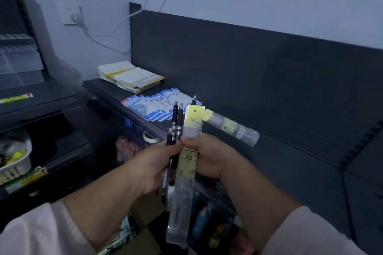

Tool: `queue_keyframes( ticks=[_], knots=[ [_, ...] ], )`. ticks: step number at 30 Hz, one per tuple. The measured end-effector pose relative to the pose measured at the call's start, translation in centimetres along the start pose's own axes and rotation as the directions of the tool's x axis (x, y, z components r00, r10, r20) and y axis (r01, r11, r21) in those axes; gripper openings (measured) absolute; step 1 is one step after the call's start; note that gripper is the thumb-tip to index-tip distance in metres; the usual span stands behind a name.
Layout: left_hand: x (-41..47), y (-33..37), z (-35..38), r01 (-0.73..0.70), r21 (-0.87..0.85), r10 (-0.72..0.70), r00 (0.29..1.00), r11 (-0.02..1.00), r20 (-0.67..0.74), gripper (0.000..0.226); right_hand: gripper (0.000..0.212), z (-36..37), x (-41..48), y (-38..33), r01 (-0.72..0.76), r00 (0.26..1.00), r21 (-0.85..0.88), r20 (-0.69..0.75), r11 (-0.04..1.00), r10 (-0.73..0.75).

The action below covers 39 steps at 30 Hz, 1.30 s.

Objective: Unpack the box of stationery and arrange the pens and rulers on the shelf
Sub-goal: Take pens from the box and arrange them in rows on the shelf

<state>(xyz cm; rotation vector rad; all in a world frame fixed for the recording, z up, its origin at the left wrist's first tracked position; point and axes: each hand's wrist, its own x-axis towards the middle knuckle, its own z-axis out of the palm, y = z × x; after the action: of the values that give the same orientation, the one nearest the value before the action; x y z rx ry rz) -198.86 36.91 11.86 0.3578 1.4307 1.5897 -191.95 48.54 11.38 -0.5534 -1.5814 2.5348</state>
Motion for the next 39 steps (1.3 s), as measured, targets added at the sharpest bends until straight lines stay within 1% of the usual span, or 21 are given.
queue_keyframes(
  ticks=[6, 8, 11, 13, 15, 18, 20, 24, 27, 31, 34, 39],
  knots=[
    [1.3, 0.7, 3.5, -0.036, -0.044, 0.037, 0.999, 0.998, 0.018, 0.014, 0.024, -2.9, -0.6, -1.9, 0.045, 0.999, 0.013, -0.026, 0.999, -0.045],
    [2.1, 1.0, 4.5, -0.045, -0.039, 0.044, 0.999, 0.998, -0.018, 0.014, 0.028, -3.9, -0.6, -2.6, 0.047, 0.998, 0.039, -0.033, 0.998, -0.045],
    [3.8, 1.5, 5.6, -0.071, -0.008, 0.070, 0.994, 0.997, -0.088, 0.016, 0.038, -5.8, -0.2, -3.9, 0.050, 0.999, 0.084, 0.012, 0.995, -0.052],
    [5.1, 1.9, 6.2, -0.085, 0.031, 0.089, 0.988, 0.996, -0.129, 0.014, 0.032, -7.4, 0.1, -5.2, 0.054, 0.998, 0.129, -0.047, 0.990, -0.049],
    [6.5, 2.3, 6.7, -0.084, 0.072, 0.095, 0.981, 0.994, -0.168, 0.013, 0.026, -9.2, 0.3, -6.9, 0.066, 0.991, 0.119, -0.126, 0.991, -0.051],
    [8.4, 2.6, 7.4, -0.080, 0.080, 0.095, 0.971, 0.994, -0.219, 0.013, 0.024, -11.9, 0.7, -9.4, 0.092, 0.966, 0.116, -0.251, 0.989, -0.061],
    [9.7, 2.8, 8.0, -0.081, 0.078, 0.098, 0.966, 0.994, -0.239, 0.012, 0.026, -13.7, 1.2, -10.5, 0.069, 0.949, 0.104, -0.314, 0.992, -0.034],
    [12.0, 2.9, 9.2, -0.082, 0.079, 0.100, 0.960, 0.993, -0.263, 0.012, 0.027, -16.8, 2.5, -12.0, -0.020, 0.924, -0.012, -0.383, 1.000, 0.014],
    [13.4, 2.8, 10.2, -0.072, 0.096, 0.095, 0.959, 0.993, -0.265, 0.011, 0.031, -19.0, 4.0, -12.6, -0.088, 0.921, -0.196, -0.389, 0.977, 0.004],
    [15.1, 2.5, 10.8, -0.062, 0.125, 0.095, 0.955, 0.990, -0.280, 0.010, 0.028, -21.5, 5.7, -13.1, -0.153, 0.912, -0.432, -0.409, 0.889, -0.042],
    [15.9, 2.3, 11.0, -0.052, 0.146, 0.095, 0.949, 0.988, -0.302, 0.013, 0.019, -22.6, 7.0, -13.4, -0.171, 0.906, -0.593, -0.409, 0.787, -0.110],
    [16.5, 2.3, 10.8, -0.033, 0.157, 0.085, 0.939, 0.987, -0.334, 0.013, 0.017, -23.0, 9.0, -13.1, -0.159, 0.944, -0.719, -0.311, 0.676, -0.109]
  ],
)
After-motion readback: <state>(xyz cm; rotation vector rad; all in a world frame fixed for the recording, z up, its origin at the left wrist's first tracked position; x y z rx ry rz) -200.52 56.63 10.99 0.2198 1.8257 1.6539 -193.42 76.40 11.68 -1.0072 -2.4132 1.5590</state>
